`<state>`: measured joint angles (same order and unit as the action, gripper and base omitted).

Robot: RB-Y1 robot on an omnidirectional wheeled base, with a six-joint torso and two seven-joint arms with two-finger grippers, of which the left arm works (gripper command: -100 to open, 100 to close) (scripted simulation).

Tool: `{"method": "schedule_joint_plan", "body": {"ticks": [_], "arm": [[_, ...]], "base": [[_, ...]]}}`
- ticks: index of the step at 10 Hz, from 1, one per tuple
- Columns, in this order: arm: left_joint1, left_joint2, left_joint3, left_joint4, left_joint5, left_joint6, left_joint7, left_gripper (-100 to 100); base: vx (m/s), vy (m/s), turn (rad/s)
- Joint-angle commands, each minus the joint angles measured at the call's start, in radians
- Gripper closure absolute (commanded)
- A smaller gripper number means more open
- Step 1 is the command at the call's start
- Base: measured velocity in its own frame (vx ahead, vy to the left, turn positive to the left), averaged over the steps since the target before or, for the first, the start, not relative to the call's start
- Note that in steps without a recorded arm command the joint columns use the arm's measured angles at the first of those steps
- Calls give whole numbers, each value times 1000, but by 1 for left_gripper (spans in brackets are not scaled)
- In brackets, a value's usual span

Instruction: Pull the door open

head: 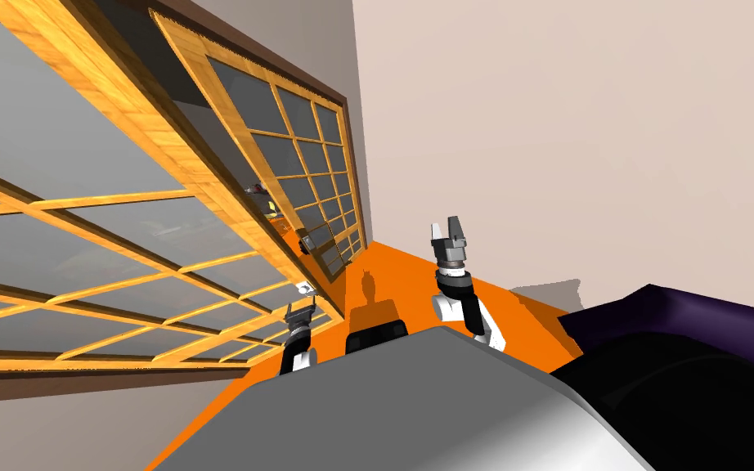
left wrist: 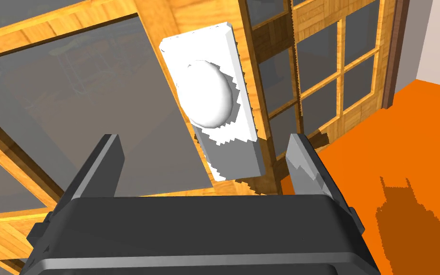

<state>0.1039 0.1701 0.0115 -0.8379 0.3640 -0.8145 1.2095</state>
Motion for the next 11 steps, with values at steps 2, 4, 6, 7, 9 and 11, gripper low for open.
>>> {"method": "schedule_joint_plan", "body": {"ticks": [2,4,6,7,9,11], "arm": [[-5,2,-12,2,17,-1,58,-100],[-8,3,-25,-2,35,1,112,-100],[-10,4,-36,-5,50,3,156,-100],[-12,5,-41,-7,57,4,175,-100],[-14,6,-50,-9,70,5,214,-100],[-13,5,-51,-12,71,6,215,-100]], "base": [[-63,27,-40],[-81,30,-93],[-94,31,-55],[-81,13,-62],[-72,14,-46],[-45,15,-30]]}}
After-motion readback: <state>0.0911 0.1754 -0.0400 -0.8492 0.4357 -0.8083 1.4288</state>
